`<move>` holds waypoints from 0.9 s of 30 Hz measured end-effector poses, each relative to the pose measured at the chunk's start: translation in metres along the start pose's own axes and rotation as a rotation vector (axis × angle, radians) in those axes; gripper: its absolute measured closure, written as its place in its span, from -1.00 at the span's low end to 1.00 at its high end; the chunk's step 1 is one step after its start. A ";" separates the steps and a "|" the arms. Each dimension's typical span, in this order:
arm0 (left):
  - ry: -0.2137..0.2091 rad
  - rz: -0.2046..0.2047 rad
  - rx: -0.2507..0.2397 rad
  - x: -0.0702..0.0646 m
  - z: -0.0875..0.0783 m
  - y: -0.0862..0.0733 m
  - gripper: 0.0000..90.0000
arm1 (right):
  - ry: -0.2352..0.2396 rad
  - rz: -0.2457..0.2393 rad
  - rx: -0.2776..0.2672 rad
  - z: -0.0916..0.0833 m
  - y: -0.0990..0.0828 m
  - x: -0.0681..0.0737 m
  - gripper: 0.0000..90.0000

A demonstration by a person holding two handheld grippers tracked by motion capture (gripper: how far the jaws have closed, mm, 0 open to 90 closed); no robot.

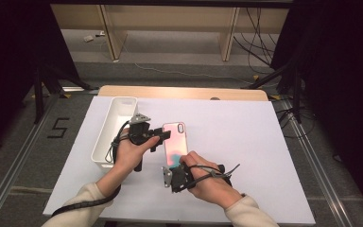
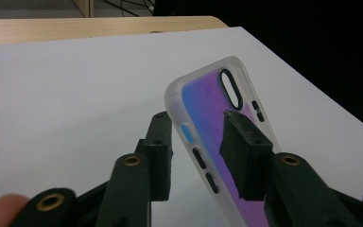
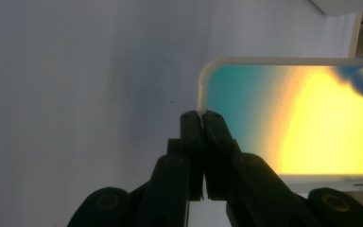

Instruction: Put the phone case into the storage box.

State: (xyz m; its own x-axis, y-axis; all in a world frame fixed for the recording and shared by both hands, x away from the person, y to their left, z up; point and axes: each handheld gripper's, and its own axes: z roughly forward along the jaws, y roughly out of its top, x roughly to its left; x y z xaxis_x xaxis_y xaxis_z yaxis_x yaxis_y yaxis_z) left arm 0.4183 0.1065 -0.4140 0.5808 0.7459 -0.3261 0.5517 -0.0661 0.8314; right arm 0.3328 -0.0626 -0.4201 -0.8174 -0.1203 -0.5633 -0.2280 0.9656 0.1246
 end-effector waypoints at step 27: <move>-0.121 -0.100 -0.069 -0.012 -0.011 0.002 0.82 | 0.005 0.015 0.013 0.007 -0.002 0.001 0.98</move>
State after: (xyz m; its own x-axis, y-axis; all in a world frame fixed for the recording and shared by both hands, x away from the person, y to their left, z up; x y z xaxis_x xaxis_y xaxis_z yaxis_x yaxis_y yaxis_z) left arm 0.4057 0.1042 -0.4039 0.5957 0.6606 -0.4569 0.5703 0.0527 0.8197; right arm 0.3360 -0.0630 -0.4273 -0.8232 -0.1065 -0.5576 -0.2085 0.9703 0.1224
